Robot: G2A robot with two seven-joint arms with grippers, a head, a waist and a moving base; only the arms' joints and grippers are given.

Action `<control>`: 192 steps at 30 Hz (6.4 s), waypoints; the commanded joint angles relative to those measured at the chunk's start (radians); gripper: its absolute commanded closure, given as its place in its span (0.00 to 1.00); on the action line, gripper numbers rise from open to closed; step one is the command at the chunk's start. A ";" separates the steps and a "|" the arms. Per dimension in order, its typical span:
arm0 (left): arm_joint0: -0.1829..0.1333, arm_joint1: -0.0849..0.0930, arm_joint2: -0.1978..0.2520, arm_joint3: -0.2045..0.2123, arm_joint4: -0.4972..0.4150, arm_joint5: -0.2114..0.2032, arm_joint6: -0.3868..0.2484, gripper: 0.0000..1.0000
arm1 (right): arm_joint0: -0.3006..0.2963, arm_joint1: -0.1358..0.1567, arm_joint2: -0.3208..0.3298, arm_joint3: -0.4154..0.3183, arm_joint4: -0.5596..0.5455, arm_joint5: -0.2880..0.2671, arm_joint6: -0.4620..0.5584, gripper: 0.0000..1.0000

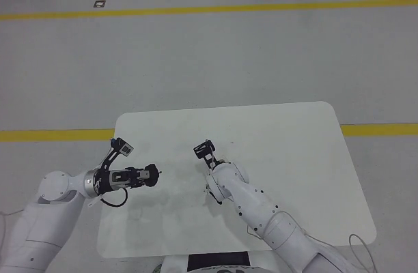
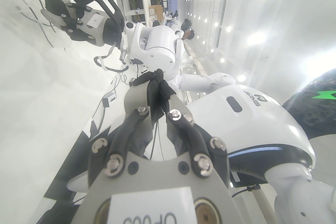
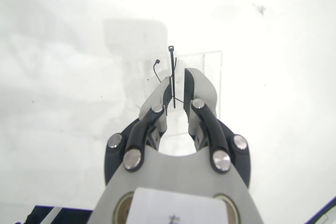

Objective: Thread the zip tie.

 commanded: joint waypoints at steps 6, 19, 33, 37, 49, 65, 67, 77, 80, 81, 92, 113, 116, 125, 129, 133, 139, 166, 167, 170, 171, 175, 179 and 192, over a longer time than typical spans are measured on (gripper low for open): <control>0.000 0.000 0.000 0.000 0.000 0.000 0.000 1.00 | -0.003 -0.004 0.006 0.006 0.000 -0.008 -0.003 0.88; 0.000 0.000 0.000 0.000 0.000 0.000 0.000 1.00 | -0.008 -0.013 0.015 0.016 0.000 -0.017 -0.013 0.86; 0.000 0.000 0.000 0.000 0.000 0.000 0.000 1.00 | -0.004 -0.017 0.023 0.019 0.000 -0.010 -0.017 1.00; 0.000 0.000 0.000 0.000 0.000 0.000 0.000 1.00 | -0.006 -0.010 0.027 -0.017 0.000 -0.003 -0.013 1.00; 0.000 0.000 0.000 0.000 0.000 0.000 0.000 1.00 | -0.129 0.024 0.180 -0.279 0.122 -0.109 -0.075 1.00; 0.000 0.000 0.000 0.000 0.000 0.000 0.000 1.00 | -0.178 0.035 0.251 -0.350 0.285 -0.214 -0.125 1.00; 0.002 -0.002 0.007 0.001 -0.009 0.014 0.018 1.00 | -0.184 0.039 0.262 -0.340 0.272 -0.216 -0.165 1.00; -0.044 0.008 0.078 0.099 -0.146 0.072 -0.011 1.00 | -0.237 0.060 0.376 -0.356 0.499 -0.406 -0.376 1.00; -0.058 0.023 0.122 0.100 -0.184 0.063 -0.011 1.00 | -0.244 0.067 0.399 -0.348 0.569 -0.475 -0.420 1.00; -0.062 0.029 0.136 0.102 -0.192 0.060 -0.011 1.00 | -0.245 0.069 0.403 -0.346 0.585 -0.490 -0.430 1.00; -0.158 0.105 0.305 0.161 -0.260 0.000 -0.011 1.00 | -0.257 0.091 0.426 -0.353 0.784 -0.603 -0.513 1.00; -0.180 0.117 0.368 0.174 -0.304 0.001 -0.011 1.00 | -0.231 0.112 0.385 -0.341 0.886 -0.603 -0.594 1.00; -0.176 0.114 0.380 0.186 -0.331 0.000 -0.011 1.00 | -0.212 0.140 0.350 -0.338 0.944 -0.603 -0.626 1.00; -0.179 0.121 0.402 0.192 -0.391 0.000 -0.011 1.00 | -0.150 0.231 0.229 -0.348 1.181 -0.603 -0.654 1.00; -0.181 0.124 0.412 0.183 -0.419 0.000 -0.011 1.00 | -0.130 0.257 0.193 -0.355 1.221 -0.603 -0.665 1.00; -0.184 0.124 0.409 0.183 -0.416 0.000 -0.011 1.00 | -0.130 0.257 0.193 -0.355 1.221 -0.603 -0.665 1.00; -0.181 0.121 0.413 0.170 -0.418 0.019 0.007 1.00 | -0.122 0.258 0.174 -0.363 1.196 -0.603 -0.675 1.00; -0.163 0.117 0.407 0.132 -0.481 0.082 0.017 1.00 | -0.028 0.334 -0.022 -0.357 0.995 -0.603 -0.952 1.00; -0.161 0.116 0.406 0.132 -0.483 0.086 0.014 1.00 | -0.028 0.333 -0.027 -0.359 0.995 -0.603 -0.958 1.00; -0.158 0.113 0.402 0.138 -0.491 0.098 -0.001 1.00 | -0.018 0.333 -0.047 -0.357 0.997 -0.603 -0.981 1.00; -0.158 0.112 0.401 0.141 -0.490 0.099 -0.003 1.00 | -0.014 0.334 -0.052 -0.355 0.998 -0.603 -0.985 1.00; -0.159 0.105 0.398 0.152 -0.487 0.102 -0.003 1.00 | 0.003 0.341 -0.075 -0.344 1.000 -0.603 -0.996 1.00; -0.160 0.100 0.395 0.156 -0.487 0.107 -0.009 1.00 | 0.020 0.350 -0.095 -0.345 1.002 -0.603 -1.017 1.00; -0.161 0.089 0.387 0.160 -0.489 0.109 -0.011 1.00 | 0.010 0.349 -0.098 -0.358 0.980 -0.603 -1.028 1.00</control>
